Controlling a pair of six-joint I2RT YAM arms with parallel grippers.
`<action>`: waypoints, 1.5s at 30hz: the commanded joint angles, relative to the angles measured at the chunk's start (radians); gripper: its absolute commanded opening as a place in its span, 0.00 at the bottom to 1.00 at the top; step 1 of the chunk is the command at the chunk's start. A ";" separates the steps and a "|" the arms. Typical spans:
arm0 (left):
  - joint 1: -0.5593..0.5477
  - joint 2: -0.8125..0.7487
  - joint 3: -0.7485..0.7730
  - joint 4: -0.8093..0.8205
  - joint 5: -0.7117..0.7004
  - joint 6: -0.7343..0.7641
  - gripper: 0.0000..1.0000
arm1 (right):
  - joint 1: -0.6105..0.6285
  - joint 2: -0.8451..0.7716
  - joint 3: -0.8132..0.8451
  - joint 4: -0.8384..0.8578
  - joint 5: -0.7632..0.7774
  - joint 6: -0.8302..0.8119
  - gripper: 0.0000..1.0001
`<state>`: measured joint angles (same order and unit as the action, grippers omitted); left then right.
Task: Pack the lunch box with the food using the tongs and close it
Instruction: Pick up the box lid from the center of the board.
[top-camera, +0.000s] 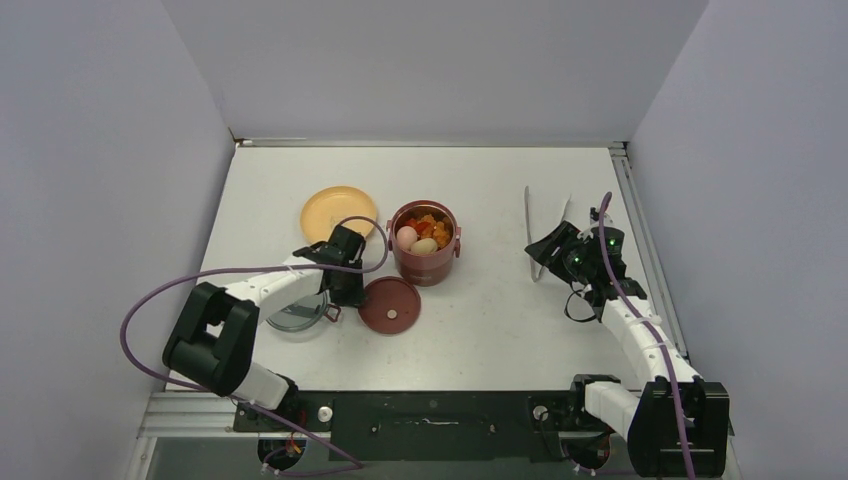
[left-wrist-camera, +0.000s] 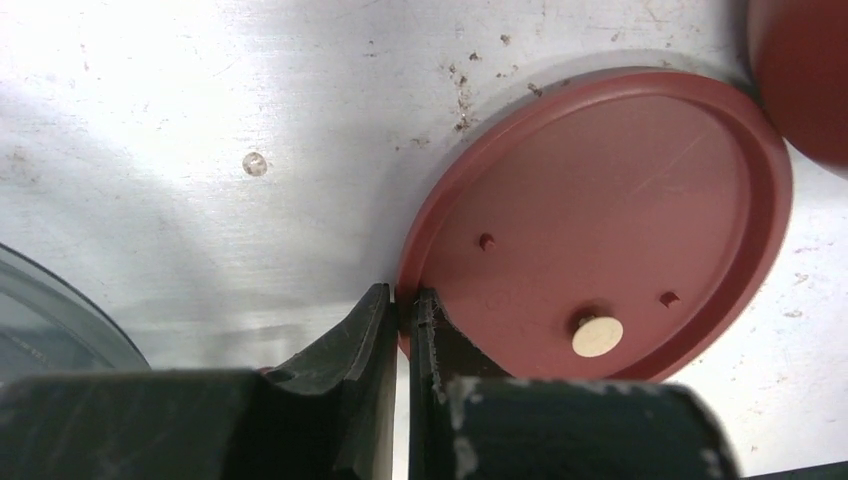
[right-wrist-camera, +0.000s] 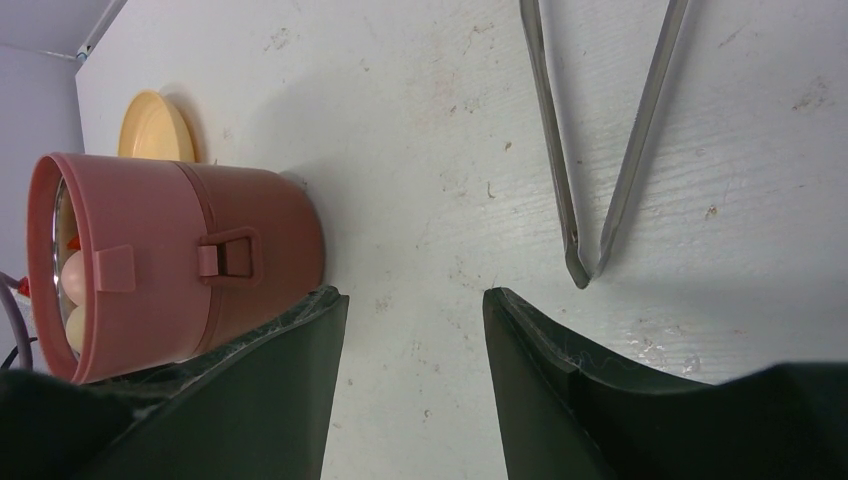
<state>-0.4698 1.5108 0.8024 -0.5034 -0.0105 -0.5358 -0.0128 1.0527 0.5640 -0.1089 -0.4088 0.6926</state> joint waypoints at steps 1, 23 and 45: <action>0.003 -0.103 0.005 0.024 -0.006 -0.029 0.00 | -0.004 -0.024 -0.002 0.033 0.013 0.004 0.53; 0.014 -0.413 0.431 -0.532 -0.084 0.181 0.00 | -0.004 -0.063 0.043 -0.021 0.050 -0.003 0.53; -0.026 0.132 0.916 -0.456 0.104 0.260 0.00 | -0.004 -0.081 0.096 -0.071 0.061 -0.010 0.54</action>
<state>-0.4847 1.6283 1.6535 -1.0088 0.0589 -0.2897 -0.0128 0.9768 0.6334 -0.1940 -0.3641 0.6910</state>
